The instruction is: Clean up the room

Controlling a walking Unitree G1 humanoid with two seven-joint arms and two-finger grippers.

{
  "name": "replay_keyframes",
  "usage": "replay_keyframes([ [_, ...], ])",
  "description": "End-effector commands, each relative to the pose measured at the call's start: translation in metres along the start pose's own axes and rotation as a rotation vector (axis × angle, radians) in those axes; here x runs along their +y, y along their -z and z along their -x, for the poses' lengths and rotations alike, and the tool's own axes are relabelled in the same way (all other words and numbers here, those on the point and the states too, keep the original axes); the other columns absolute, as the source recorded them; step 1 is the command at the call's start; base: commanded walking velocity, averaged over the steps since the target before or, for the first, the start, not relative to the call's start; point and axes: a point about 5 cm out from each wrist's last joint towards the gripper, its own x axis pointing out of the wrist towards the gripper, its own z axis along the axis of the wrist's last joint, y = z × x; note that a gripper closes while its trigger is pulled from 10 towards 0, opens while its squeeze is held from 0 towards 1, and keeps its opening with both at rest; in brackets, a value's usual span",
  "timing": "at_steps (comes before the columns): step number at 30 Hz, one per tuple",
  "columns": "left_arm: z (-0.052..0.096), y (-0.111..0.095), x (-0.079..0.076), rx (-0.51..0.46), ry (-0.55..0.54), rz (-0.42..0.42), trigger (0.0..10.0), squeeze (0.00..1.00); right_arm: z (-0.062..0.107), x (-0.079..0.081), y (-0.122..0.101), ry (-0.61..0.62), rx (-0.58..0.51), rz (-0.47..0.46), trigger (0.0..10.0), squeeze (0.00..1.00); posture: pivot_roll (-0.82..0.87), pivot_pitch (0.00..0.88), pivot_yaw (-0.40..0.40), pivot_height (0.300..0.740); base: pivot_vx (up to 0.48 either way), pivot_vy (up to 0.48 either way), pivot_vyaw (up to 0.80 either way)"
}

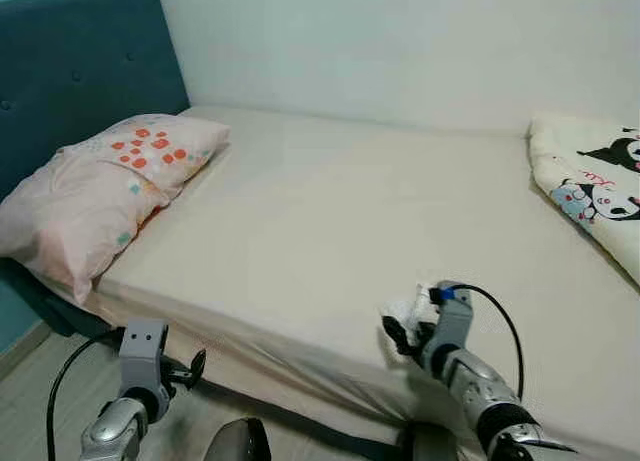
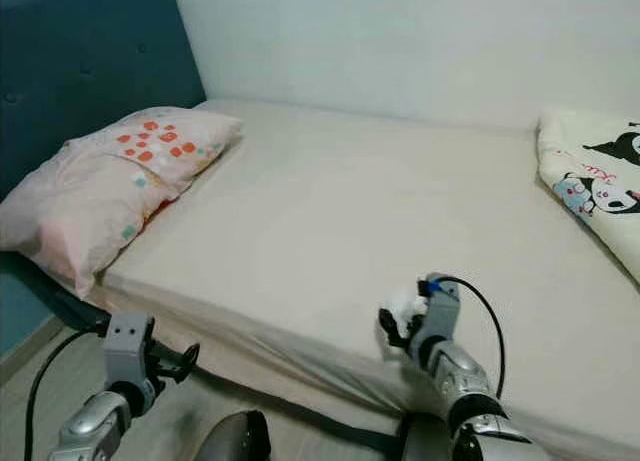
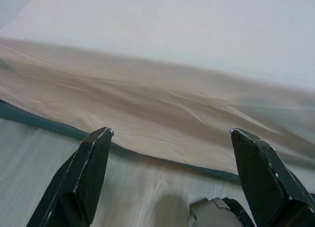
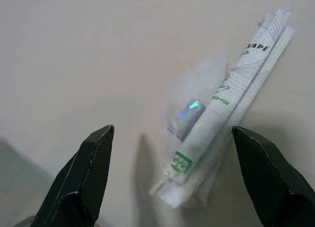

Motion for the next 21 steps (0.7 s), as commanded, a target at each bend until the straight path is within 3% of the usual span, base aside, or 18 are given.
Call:
replay_keyframes([
  [1, 0.003, 0.003, 0.003, 0.021, -0.005, -0.003, 10.0, 0.0, -0.003, 0.005, 0.0, 0.008, 0.033, 0.046, 10.0, 0.0, 0.11, 0.058, 0.084, 0.453, 0.0, 0.0, 0.0],
  [15, 0.017, 0.009, 0.005, 0.036, -0.002, -0.011, 10.0, 0.0, -0.005, 0.002, -0.004, 0.067, 0.064, 0.095, 10.0, 0.0, 0.13, 0.107, 0.097, 0.453, 0.0, 0.0, 0.0],
  [21, 0.021, 0.005, 0.001, 0.033, 0.019, -0.022, 10.0, 0.0, -0.011, 0.018, -0.016, -0.024, 0.012, 0.099, 10.0, 0.0, 0.13, 0.145, 0.103, 0.453, 0.0, 0.0, 0.0],
])
